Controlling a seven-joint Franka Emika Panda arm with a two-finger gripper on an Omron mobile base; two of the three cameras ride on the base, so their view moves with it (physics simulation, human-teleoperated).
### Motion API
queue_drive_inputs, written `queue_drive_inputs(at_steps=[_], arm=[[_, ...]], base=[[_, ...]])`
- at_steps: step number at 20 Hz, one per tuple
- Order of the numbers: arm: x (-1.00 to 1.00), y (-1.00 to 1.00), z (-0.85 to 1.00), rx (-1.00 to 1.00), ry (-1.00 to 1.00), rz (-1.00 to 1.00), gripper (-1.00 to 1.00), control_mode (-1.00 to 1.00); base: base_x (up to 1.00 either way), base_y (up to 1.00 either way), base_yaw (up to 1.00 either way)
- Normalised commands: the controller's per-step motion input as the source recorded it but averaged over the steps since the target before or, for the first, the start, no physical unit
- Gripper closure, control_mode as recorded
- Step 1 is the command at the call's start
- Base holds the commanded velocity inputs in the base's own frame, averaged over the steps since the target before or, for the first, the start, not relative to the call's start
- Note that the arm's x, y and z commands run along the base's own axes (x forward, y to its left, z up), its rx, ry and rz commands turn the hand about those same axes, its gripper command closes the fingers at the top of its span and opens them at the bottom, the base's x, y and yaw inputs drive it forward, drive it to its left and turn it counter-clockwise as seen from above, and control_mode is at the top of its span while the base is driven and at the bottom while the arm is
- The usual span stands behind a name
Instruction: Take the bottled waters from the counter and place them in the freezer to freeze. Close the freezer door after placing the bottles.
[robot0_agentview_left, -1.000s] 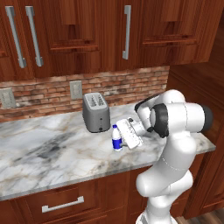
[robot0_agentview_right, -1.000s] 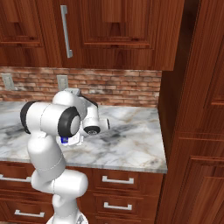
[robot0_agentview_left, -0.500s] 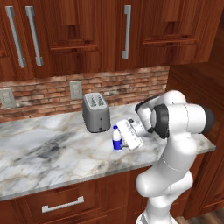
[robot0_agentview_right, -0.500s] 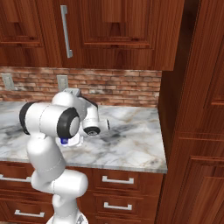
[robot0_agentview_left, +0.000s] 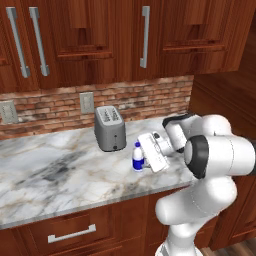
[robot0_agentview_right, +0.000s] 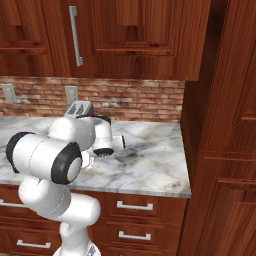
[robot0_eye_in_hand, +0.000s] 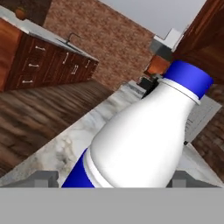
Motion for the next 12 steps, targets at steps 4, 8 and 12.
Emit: queue_drive_inputs(at_steps=[4,8,12], arm=[[-0.37,0.0,0.61,0.0,-0.2,-0.06,1.0,-1.0],[-0.13,0.0,0.69,0.0,-0.11,-0.08,1.0,-1.0],[-0.02,0.0,0.55,0.03,-0.04,-0.07,1.0,-1.0]], base=[[0.0,0.0,0.0],[0.0,0.0,0.0],[0.0,0.0,0.0]])
